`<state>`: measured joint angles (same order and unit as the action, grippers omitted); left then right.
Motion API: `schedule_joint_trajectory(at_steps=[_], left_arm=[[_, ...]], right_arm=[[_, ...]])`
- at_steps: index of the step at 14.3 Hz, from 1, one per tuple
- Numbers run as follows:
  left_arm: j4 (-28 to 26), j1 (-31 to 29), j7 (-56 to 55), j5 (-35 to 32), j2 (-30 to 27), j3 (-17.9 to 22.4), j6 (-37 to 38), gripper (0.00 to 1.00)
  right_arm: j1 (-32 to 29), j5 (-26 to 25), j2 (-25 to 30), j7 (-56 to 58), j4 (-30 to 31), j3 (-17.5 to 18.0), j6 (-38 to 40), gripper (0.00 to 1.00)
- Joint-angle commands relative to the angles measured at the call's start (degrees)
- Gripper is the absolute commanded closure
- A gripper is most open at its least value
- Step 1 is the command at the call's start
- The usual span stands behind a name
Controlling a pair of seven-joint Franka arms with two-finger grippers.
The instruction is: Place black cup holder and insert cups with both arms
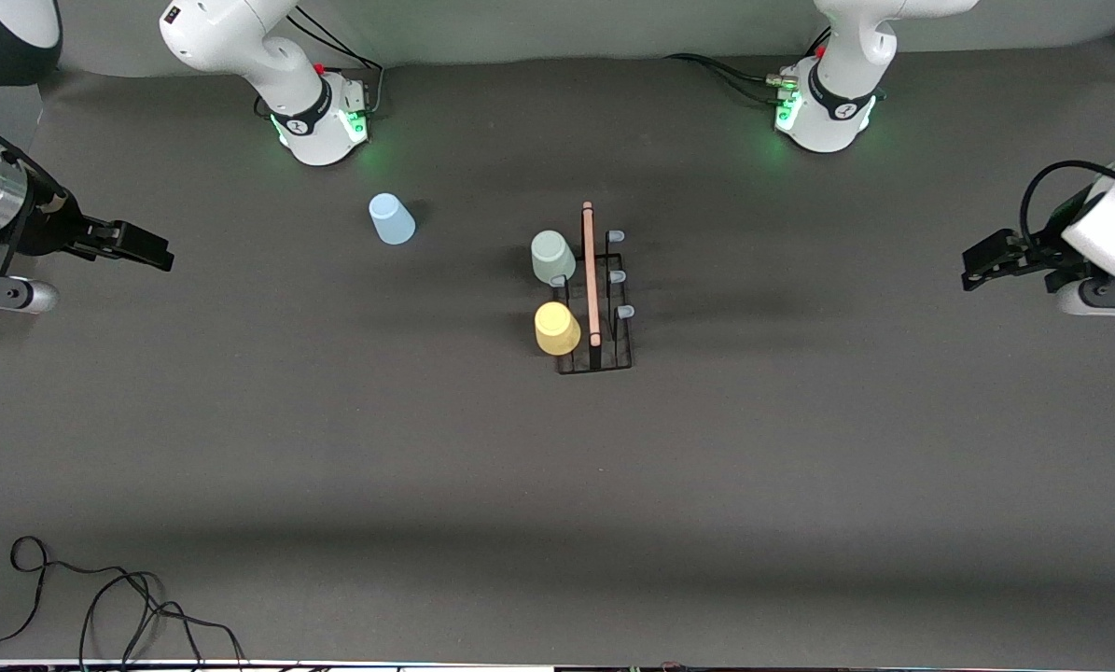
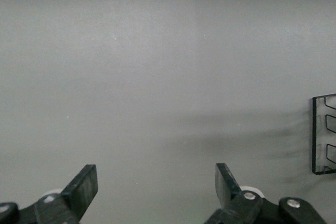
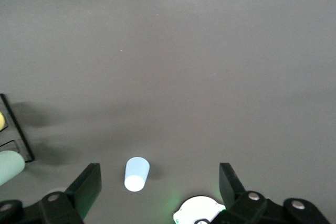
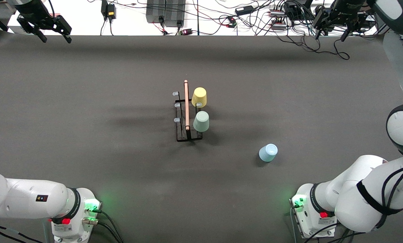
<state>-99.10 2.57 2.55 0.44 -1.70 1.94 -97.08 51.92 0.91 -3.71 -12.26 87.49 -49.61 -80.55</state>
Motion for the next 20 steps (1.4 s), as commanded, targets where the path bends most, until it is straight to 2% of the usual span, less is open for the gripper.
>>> schedule_joint_trajectory(at_steps=[1, 9, 11, 12, 14, 18, 19, 20], left_arm=[[0.6, -0.5, 2.0, 0.9, -0.9, 0.2, 1.5, 0.00], [0.7, 0.5, 1.9, -1.3, -0.8, -1.1, 1.3, 0.00], [0.7, 0.4, 1.9, -1.2, -0.5, -1.8, 0.3, 0.00], [1.1, 0.3, 2.0, -1.0, -0.6, -1.8, 0.4, 0.00], [1.3, 0.4, 1.8, -0.5, -0.5, -1.8, 0.7, 0.00], [1.5, 0.4, 1.8, -0.4, 0.0, -1.8, 0.3, 0.00], [1.5, 0.4, 1.8, -0.4, -0.1, -1.8, 0.3, 0.00], [1.7, 0.2, 1.9, -0.2, -0.1, -1.8, 0.3, 0.00]], right_arm=[[1.0, -1.6, -0.5, 0.7, 0.0, 0.0, -0.9, 0.01], [1.3, -1.1, -0.8, 0.3, 0.1, 0.6, -2.3, 0.00], [-0.4, -1.1, -0.9, 0.3, 0.2, 2.7, -2.3, 0.00], [-4.5, -1.0, -0.8, 0.4, 0.1, 6.2, -2.2, 0.00], [-16.5, -1.1, -0.3, 0.5, 0.1, 18.7, -1.8, 0.00], [-37.5, -1.2, 0.2, 0.4, 0.0, 39.5, -1.4, 0.00], [-41.3, -1.2, 0.3, 0.4, 0.0, 43.3, -1.4, 0.00], [-43.7, -1.2, 0.5, 0.5, 0.0, 45.5, -1.4, 0.01]])
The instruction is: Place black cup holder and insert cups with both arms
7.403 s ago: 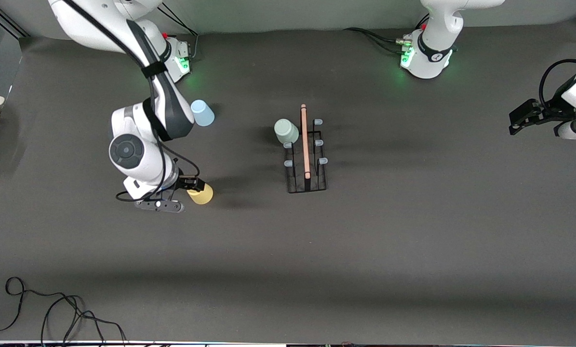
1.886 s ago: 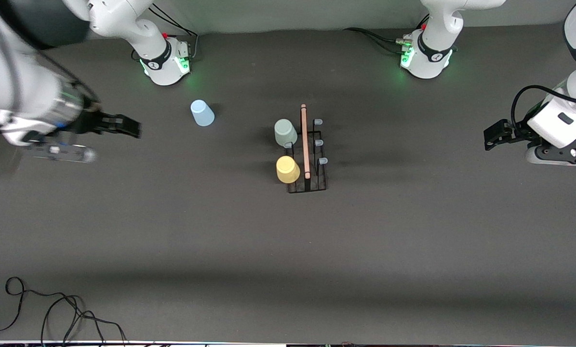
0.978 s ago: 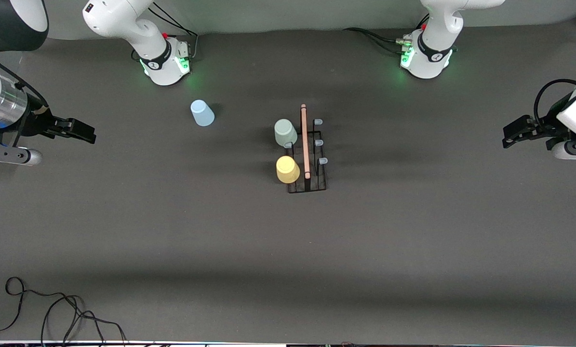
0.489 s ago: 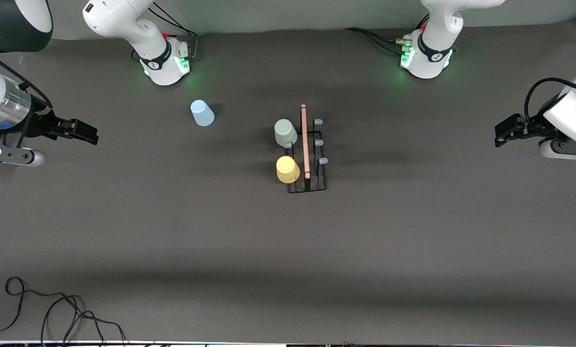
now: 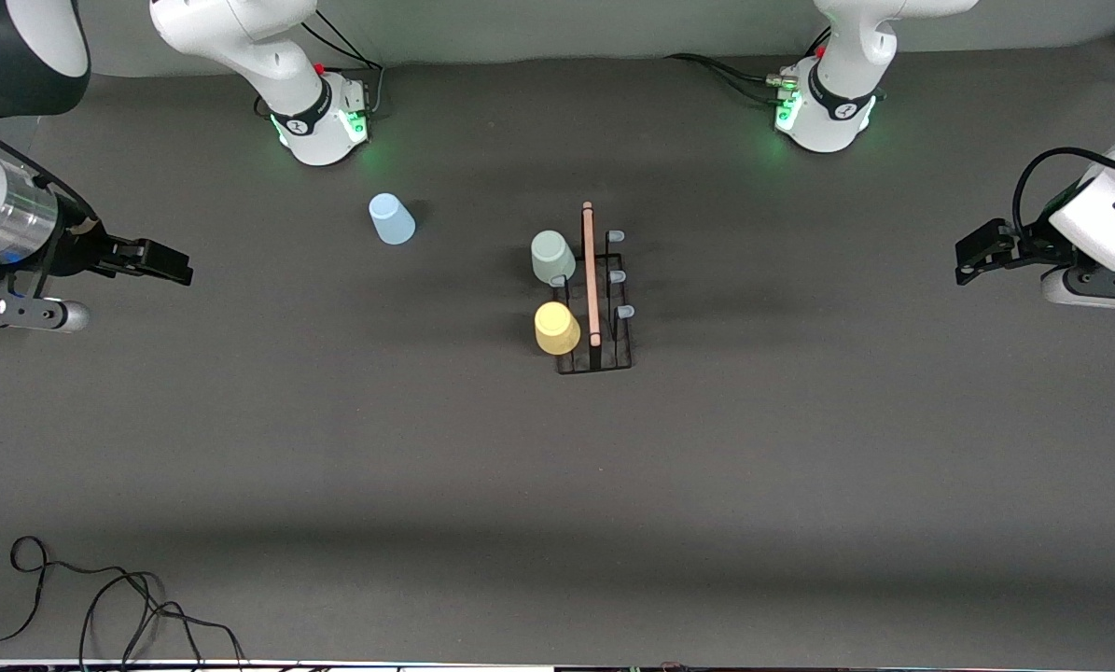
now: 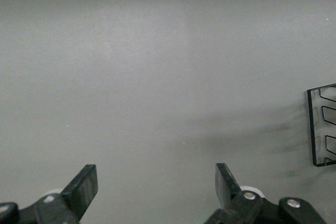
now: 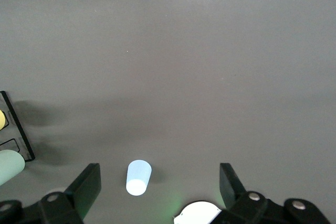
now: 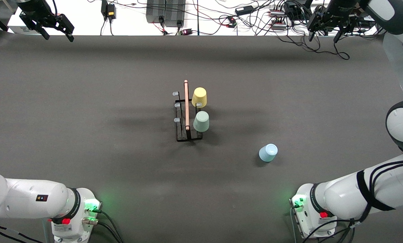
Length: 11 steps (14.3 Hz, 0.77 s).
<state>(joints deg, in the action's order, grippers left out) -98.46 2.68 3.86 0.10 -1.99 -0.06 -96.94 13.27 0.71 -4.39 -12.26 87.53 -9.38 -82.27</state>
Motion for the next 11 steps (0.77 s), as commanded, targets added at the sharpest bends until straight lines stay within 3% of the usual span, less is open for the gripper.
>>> schedule_joint_trajectory(at_steps=[1, 4, 7, 9, 11], left_arm=[[1.6, 0.2, 0.6, 0.3, 0.2, 0.1, 0.3, 0.00], [1.6, 0.2, 0.4, 0.3, 0.2, 0.1, 0.3, 0.00], [1.6, 0.2, 0.2, 0.3, 0.3, 0.1, 0.2, 0.00], [1.6, 0.3, 0.2, 0.3, 0.3, 0.1, 0.2, 0.00], [1.6, 0.1, 0.2, 0.3, 0.3, 0.1, 0.3, 0.00]], right_arm=[[-5.1, -1.1, 1.2, 0.7, 0.0, 5.3, 0.3, 0.01], [-5.7, -1.4, 1.7, 0.8, 0.5, 5.5, -0.7, 0.01], [-12.6, -1.4, 4.1, 3.5, 4.0, 11.2, -5.8, 0.01], [-12.9, -1.4, 7.4, 4.4, 9.7, 11.3, -11.5, 0.00], [-12.6, -1.4, 7.2, 4.4, 10.0, 11.6, -11.8, 0.01]])
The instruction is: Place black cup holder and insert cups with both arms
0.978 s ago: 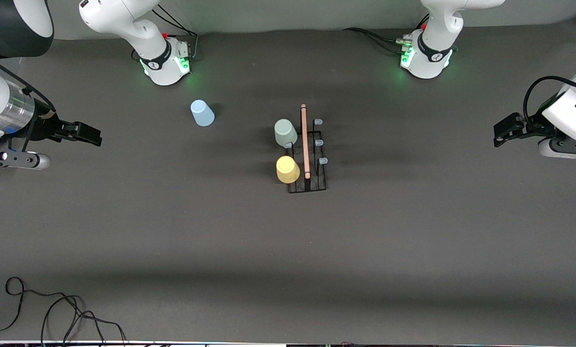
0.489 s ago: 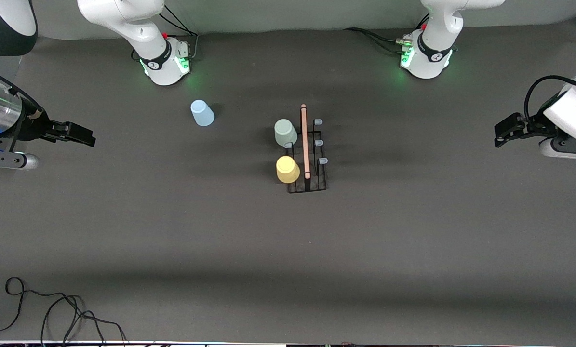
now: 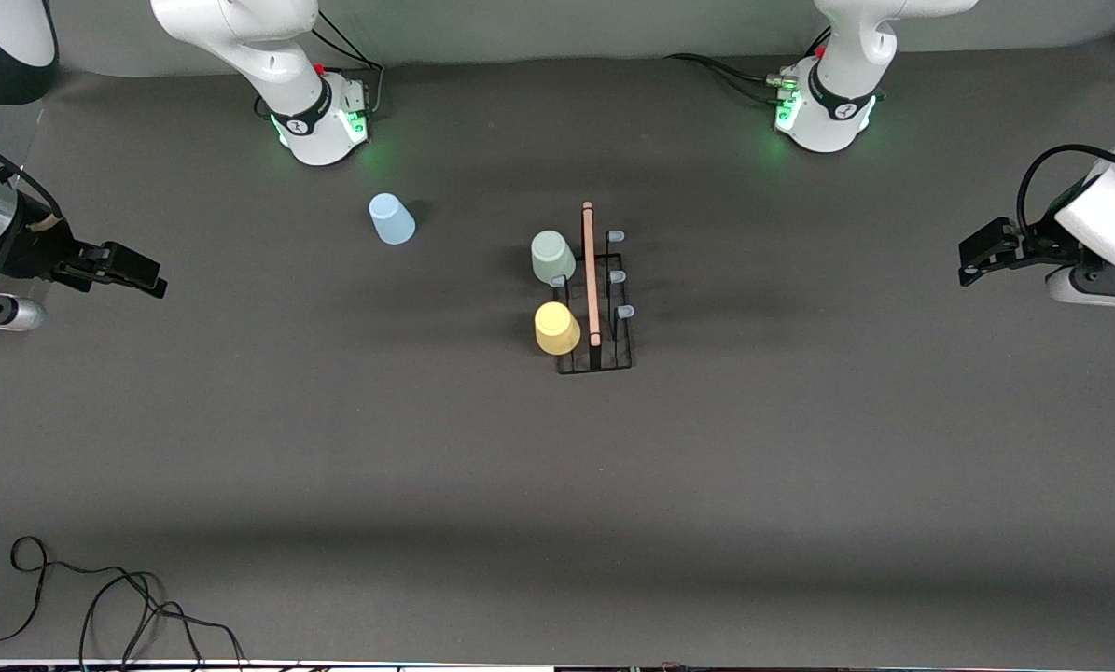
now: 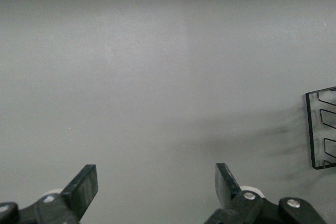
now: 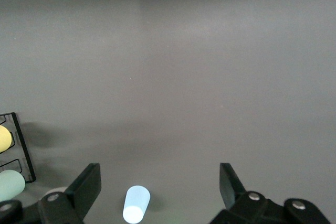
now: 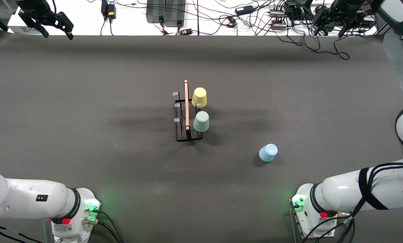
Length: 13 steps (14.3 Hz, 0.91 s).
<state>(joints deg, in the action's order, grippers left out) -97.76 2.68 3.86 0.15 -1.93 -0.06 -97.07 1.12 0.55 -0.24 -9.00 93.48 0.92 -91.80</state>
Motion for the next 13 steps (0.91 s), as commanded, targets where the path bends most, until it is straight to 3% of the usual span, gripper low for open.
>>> schedule_joint_trajectory(at_steps=[1, 13], left_arm=[[0.8, 0.0, 0.3, 0.3, 0.3, 0.2, 0.4, 0.00], [0.8, -0.4, 0.3, 0.3, 0.7, 0.2, 0.1, 0.00]], right_arm=[[0.0, -1.4, 2.9, 1.0, 3.6, 1.3, -2.1, 0.00], [1.2, -1.5, 1.9, 1.2, 2.1, 0.8, -0.6, 0.00]])
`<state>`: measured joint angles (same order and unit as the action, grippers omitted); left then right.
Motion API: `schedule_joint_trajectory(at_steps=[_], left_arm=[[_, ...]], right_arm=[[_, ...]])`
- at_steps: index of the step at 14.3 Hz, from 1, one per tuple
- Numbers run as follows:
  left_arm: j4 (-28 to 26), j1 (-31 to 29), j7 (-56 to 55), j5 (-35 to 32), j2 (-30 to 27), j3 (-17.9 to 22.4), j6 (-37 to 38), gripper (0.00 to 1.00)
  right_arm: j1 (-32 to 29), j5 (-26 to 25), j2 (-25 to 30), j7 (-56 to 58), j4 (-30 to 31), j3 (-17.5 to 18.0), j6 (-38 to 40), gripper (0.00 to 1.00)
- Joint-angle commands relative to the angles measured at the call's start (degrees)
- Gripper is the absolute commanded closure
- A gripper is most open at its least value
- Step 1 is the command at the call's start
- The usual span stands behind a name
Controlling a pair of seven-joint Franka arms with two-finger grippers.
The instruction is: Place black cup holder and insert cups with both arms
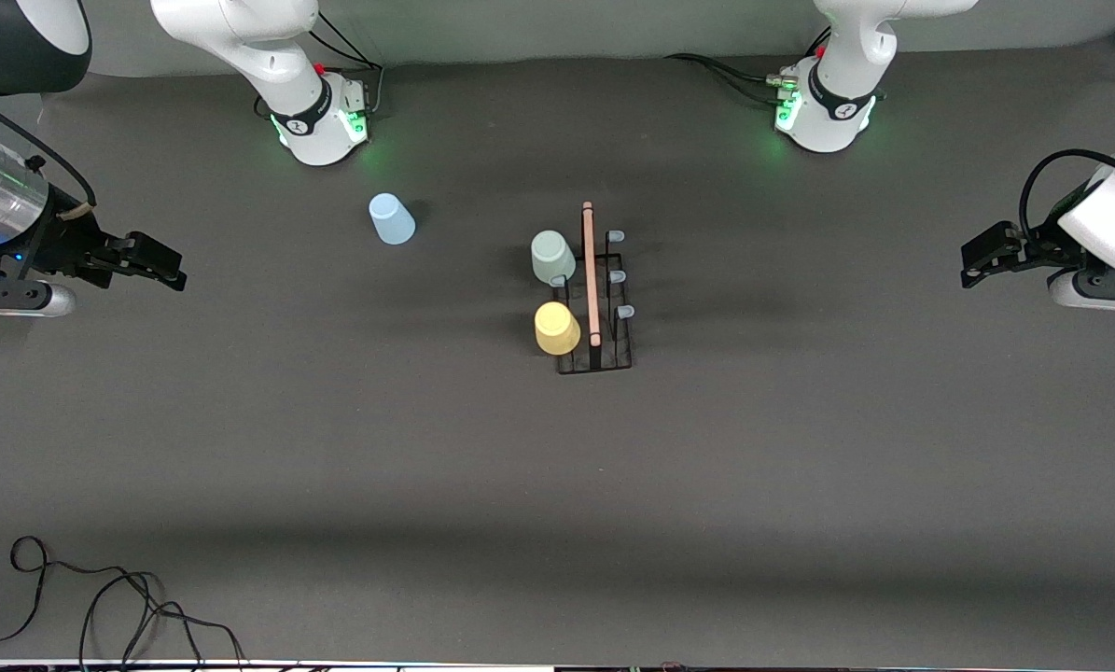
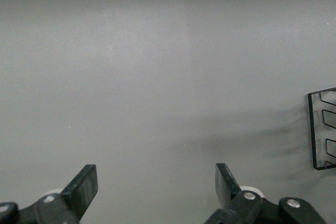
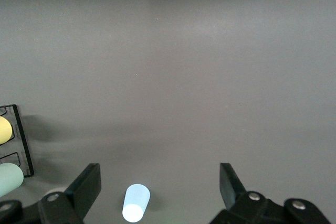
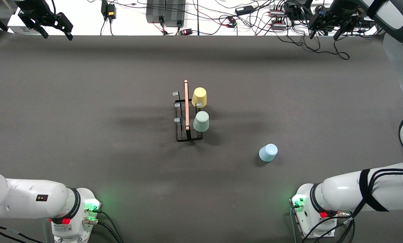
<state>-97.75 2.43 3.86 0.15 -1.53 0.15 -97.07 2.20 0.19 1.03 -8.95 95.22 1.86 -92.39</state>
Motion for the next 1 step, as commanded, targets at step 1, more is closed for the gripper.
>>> schedule_joint_trajectory(at_steps=[1], left_arm=[[0.9, -0.1, 0.3, 0.3, 0.3, 0.0, -0.4, 0.00]], right_arm=[[0.1, -1.2, 0.6, 1.1, 0.5, -0.1, 0.0, 0.00]])
